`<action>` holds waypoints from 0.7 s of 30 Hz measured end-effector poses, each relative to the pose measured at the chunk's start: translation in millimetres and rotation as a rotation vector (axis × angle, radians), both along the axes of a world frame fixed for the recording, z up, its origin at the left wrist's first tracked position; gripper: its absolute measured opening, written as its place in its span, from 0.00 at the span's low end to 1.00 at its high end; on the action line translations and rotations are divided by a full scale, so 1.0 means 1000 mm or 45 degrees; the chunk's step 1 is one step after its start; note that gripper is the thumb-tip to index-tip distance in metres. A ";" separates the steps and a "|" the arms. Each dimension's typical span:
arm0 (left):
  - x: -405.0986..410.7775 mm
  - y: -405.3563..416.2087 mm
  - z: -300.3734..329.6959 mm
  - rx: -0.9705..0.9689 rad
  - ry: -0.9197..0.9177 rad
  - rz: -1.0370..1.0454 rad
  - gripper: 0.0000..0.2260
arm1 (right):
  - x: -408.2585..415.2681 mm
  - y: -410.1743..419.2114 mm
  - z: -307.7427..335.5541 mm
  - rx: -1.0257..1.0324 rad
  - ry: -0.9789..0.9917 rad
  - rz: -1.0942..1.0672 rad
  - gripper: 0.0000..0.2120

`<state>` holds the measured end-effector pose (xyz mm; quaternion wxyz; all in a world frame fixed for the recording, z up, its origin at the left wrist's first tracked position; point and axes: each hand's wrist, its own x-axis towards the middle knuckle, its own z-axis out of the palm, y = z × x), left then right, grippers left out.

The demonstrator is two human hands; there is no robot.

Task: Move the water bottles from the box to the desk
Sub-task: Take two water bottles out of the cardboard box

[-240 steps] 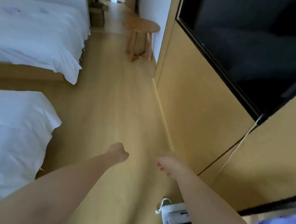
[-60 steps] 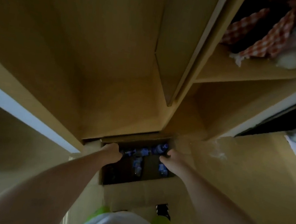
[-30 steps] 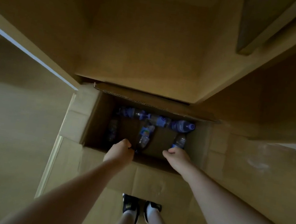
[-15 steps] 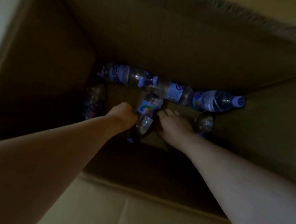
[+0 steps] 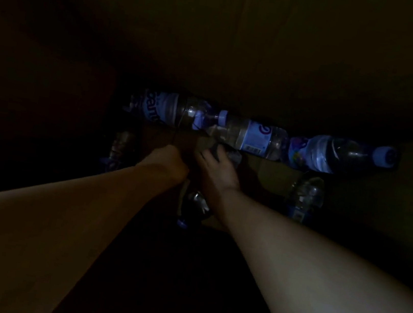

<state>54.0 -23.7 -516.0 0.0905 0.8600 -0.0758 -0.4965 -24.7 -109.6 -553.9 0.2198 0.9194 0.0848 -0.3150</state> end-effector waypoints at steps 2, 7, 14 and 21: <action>0.003 0.003 -0.002 -0.013 -0.025 0.013 0.14 | 0.000 0.002 -0.001 -0.004 -0.030 -0.017 0.23; 0.001 0.010 0.009 0.036 -0.079 0.020 0.14 | 0.002 -0.012 0.010 0.350 0.339 -0.072 0.25; -0.006 0.011 0.039 0.000 -0.291 0.188 0.15 | -0.038 -0.044 0.046 1.351 0.310 -1.741 0.20; -0.033 -0.012 0.070 -0.344 0.279 0.875 0.26 | -0.044 -0.053 0.097 1.818 0.673 -2.494 0.21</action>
